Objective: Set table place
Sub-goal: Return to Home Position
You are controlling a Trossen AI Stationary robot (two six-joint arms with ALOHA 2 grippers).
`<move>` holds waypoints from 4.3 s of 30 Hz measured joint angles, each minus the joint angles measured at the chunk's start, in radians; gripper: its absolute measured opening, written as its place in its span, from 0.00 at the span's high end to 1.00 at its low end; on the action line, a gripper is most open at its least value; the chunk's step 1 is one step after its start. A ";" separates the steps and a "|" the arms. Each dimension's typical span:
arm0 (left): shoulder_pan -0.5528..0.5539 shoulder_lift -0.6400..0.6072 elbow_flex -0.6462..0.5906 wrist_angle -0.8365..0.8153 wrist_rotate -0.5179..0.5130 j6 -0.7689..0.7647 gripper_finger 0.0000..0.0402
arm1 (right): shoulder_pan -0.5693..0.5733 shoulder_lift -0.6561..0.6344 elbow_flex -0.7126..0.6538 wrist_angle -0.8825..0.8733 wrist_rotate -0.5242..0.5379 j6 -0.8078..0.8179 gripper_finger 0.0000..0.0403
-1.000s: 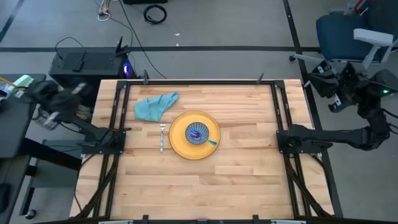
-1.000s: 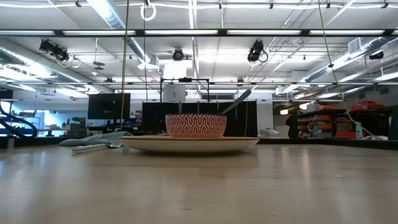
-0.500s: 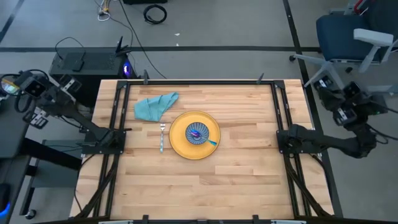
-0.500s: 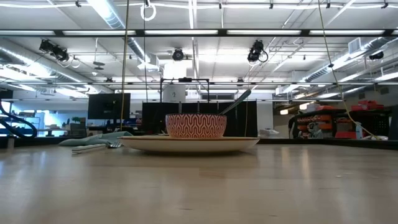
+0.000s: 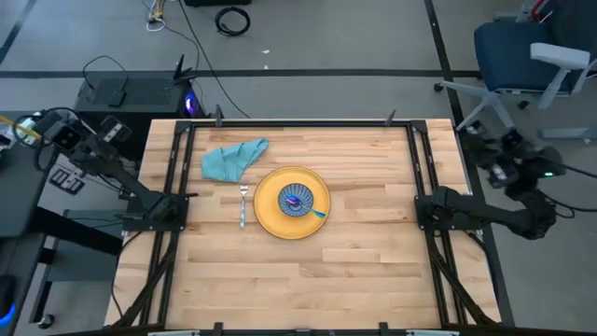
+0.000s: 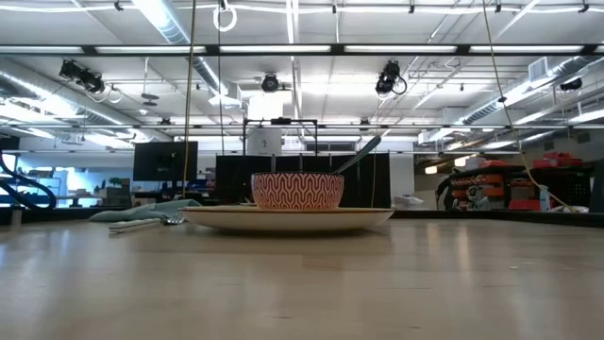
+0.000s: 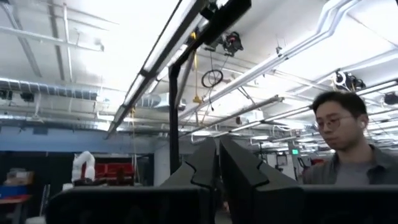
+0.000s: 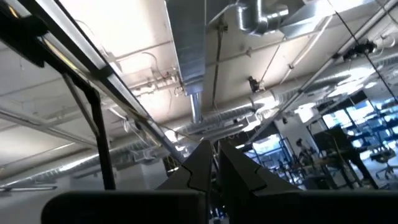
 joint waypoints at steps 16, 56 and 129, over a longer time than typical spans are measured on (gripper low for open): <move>-0.044 -0.018 -0.234 0.151 -0.062 -0.065 0.90 | 0.000 -0.001 -0.448 0.406 -0.006 0.122 0.91; 0.083 -0.018 -0.879 0.751 -0.094 -0.241 0.90 | 0.000 -0.001 -0.681 0.557 0.044 0.204 0.91; 0.475 -0.010 -0.899 0.247 -0.067 -0.166 0.90 | 0.000 0.034 -0.669 0.024 0.043 -0.099 0.91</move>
